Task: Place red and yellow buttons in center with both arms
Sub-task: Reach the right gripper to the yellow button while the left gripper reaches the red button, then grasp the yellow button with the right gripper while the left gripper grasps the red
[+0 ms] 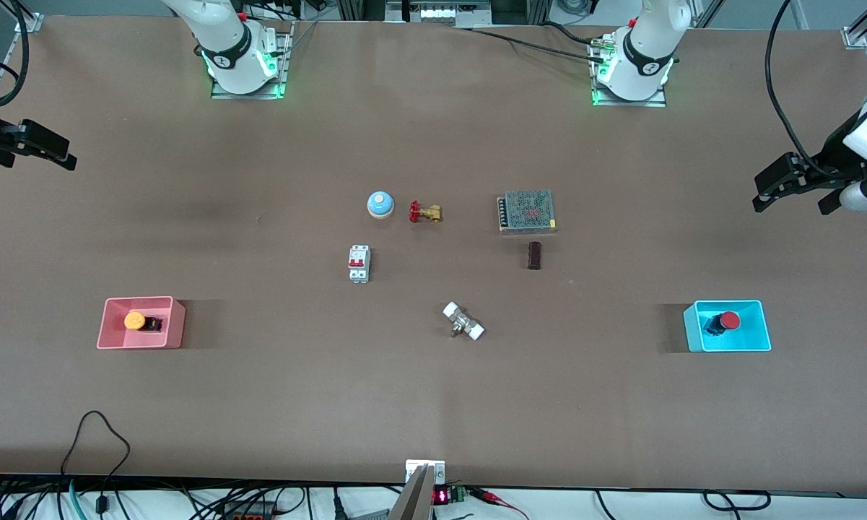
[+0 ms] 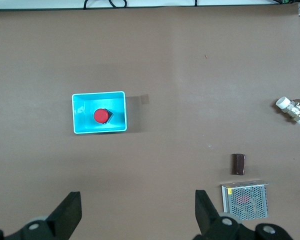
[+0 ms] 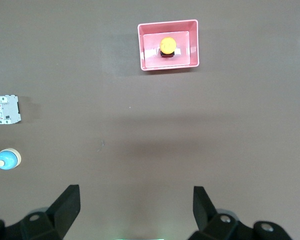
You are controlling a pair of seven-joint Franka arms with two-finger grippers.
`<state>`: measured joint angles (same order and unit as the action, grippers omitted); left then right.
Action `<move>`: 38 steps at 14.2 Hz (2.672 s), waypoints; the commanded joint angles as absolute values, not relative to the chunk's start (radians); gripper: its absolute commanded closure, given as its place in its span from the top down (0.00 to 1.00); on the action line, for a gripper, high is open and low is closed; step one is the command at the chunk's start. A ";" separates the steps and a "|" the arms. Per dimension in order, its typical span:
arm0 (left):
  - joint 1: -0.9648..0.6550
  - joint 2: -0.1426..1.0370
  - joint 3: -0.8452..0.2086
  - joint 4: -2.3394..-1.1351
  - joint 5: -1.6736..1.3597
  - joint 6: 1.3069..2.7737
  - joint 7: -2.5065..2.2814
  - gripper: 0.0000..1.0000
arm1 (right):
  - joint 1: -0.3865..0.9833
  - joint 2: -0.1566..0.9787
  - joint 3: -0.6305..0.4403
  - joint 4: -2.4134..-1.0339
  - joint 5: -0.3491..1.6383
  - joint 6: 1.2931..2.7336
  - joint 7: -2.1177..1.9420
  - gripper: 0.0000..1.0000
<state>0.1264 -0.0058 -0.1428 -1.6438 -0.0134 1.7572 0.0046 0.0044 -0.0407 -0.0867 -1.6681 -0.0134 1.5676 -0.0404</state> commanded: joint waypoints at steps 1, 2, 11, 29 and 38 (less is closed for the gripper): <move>0.129 -0.026 -0.143 -1.658 -0.012 1.749 -0.003 1.00 | 0.003 -0.074 -0.083 -1.698 -0.017 1.549 -0.035 1.00; 0.129 -0.026 -0.143 -1.658 -0.012 1.749 -0.003 1.00 | 0.002 -0.069 -0.083 -1.695 -0.017 1.551 -0.037 1.00; 0.190 0.107 -0.132 -1.663 0.020 1.801 0.015 1.00 | -0.012 0.179 -0.086 -1.689 -0.031 1.797 -0.051 1.00; 0.265 0.540 -0.127 -1.663 0.095 2.224 0.043 1.00 | -0.051 0.681 -0.091 -1.579 -0.068 2.290 -0.133 1.00; 0.267 0.627 -0.115 -1.664 0.141 2.296 0.055 0.93 | -0.052 0.709 -0.084 -1.575 -0.061 2.292 -0.186 1.00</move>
